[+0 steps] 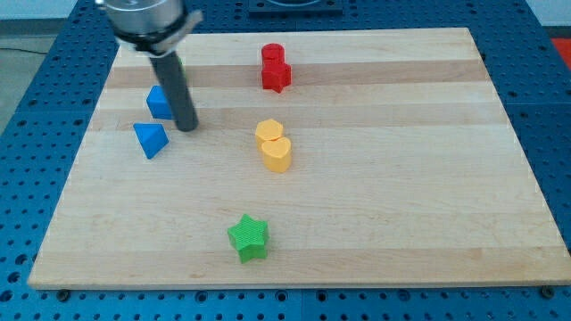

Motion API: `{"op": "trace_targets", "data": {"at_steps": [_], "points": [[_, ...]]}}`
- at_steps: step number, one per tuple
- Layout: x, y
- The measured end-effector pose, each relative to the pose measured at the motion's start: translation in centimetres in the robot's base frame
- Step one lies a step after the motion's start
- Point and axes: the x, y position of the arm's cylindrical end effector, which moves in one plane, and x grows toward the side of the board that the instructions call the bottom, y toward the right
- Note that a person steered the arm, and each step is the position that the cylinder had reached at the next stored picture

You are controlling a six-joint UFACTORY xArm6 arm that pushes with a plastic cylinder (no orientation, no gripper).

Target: Move the green star below to the blue triangle

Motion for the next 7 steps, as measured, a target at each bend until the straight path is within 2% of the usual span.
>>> {"op": "trace_targets", "data": {"at_steps": [1,3,4,5,6,7], "points": [[5.7,2.4],[14.7,16.4],[19.3,16.5],[20.4,12.0],[20.2,4.6],[18.2,1.9]]}}
